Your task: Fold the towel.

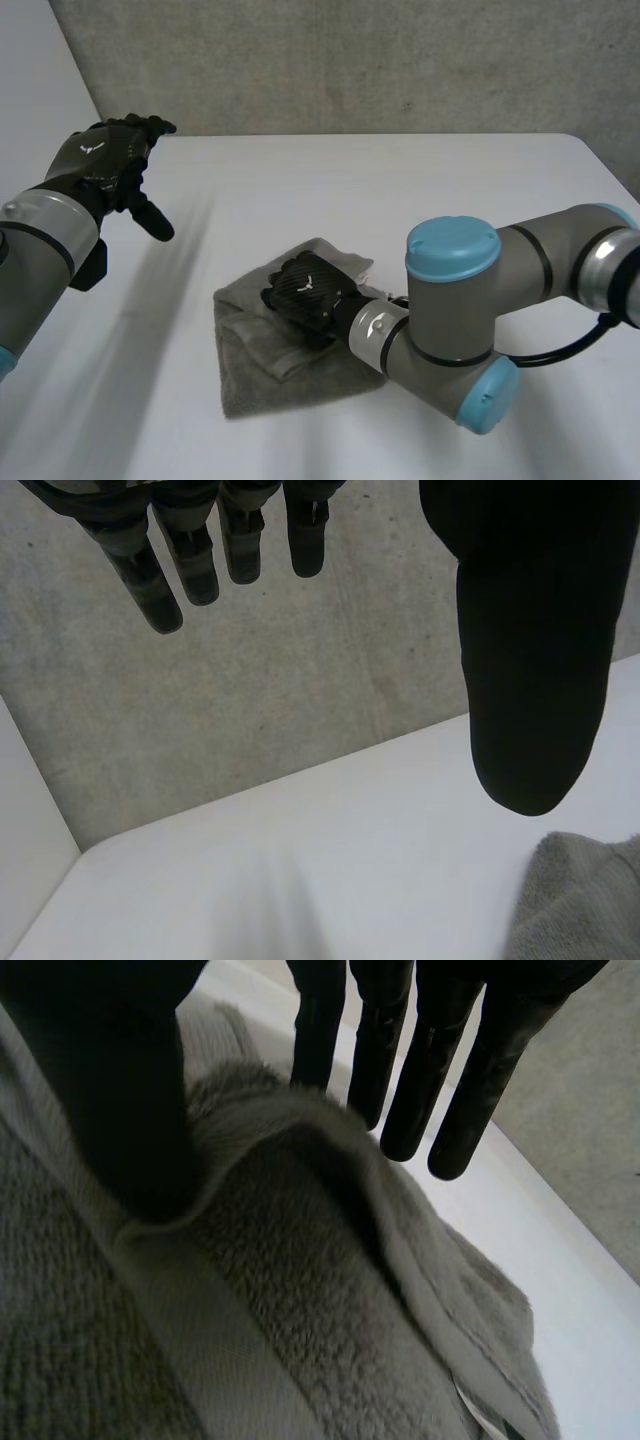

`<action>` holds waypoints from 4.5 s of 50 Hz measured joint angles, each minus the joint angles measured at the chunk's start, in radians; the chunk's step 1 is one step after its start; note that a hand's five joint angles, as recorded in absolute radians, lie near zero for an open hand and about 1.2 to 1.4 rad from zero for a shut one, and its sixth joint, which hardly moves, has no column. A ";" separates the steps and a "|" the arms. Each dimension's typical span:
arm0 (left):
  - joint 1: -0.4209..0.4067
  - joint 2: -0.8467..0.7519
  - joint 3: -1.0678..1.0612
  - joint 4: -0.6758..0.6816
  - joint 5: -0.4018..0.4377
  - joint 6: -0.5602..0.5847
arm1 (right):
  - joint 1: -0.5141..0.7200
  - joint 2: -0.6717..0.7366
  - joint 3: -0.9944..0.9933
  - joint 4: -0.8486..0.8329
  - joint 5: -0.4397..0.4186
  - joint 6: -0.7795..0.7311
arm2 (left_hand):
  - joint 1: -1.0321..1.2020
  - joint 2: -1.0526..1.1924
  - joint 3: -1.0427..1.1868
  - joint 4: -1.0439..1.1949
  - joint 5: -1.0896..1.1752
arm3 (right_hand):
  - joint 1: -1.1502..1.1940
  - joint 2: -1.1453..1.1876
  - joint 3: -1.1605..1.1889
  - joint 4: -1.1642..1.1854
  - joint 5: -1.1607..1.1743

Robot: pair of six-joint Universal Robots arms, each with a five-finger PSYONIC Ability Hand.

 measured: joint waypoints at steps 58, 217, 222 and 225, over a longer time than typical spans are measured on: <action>-0.277 -0.598 0.352 0.087 0.041 0.266 | -0.348 -0.323 0.151 -0.116 0.246 0.278 | 0.951 0.989 0.989 0.990 0.959 | 0.362 0.502 0.536 0.551 0.522; -0.114 -0.430 0.261 0.219 0.108 0.401 | -0.369 -0.091 -0.139 0.017 0.152 -0.032 | 1.010 1.033 1.032 1.035 1.012 | 0.370 0.466 0.490 0.491 0.500; -0.134 -0.447 0.150 0.138 0.118 0.397 | -0.371 -0.036 -0.089 0.160 0.155 -0.069 | 1.010 1.033 1.032 1.035 1.012 | -0.032 -0.057 -0.047 -0.047 -0.009; -0.144 -0.438 0.135 0.114 0.118 0.397 | -0.376 -0.032 -0.074 0.195 0.158 -0.070 | 1.010 1.033 1.032 1.035 1.012 | -0.103 -0.143 -0.136 -0.135 -0.101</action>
